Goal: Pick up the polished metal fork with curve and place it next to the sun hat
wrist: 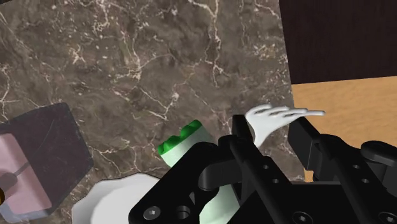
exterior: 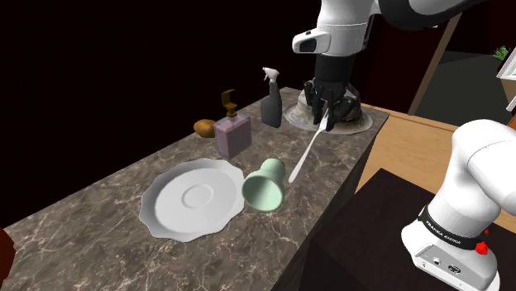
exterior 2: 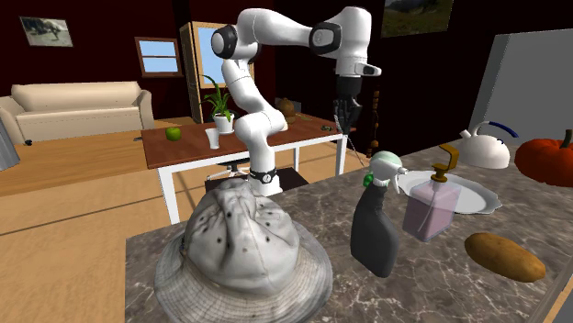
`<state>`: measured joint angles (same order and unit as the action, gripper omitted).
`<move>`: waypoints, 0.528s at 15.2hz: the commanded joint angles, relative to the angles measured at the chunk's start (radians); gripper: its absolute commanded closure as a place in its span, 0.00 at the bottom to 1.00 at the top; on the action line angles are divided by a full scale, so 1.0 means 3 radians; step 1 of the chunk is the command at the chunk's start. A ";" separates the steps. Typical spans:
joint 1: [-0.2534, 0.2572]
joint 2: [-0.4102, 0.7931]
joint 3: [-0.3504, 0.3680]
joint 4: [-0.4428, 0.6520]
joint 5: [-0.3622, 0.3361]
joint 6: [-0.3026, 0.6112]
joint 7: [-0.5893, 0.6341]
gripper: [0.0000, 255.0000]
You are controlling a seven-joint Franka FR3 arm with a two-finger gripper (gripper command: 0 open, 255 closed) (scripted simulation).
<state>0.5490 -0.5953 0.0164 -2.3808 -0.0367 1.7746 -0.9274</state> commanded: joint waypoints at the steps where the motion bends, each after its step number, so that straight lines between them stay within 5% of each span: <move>1: 0.0002 0.0001 0.0005 0.0087 0.0004 -0.0087 0.0003 1.00; 8: 0.0001 0.0028 0.0006 0.0421 0.0005 -0.0394 -0.0009 1.00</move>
<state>0.5494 -0.5888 0.0181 -2.2698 -0.0352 1.6703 -0.9294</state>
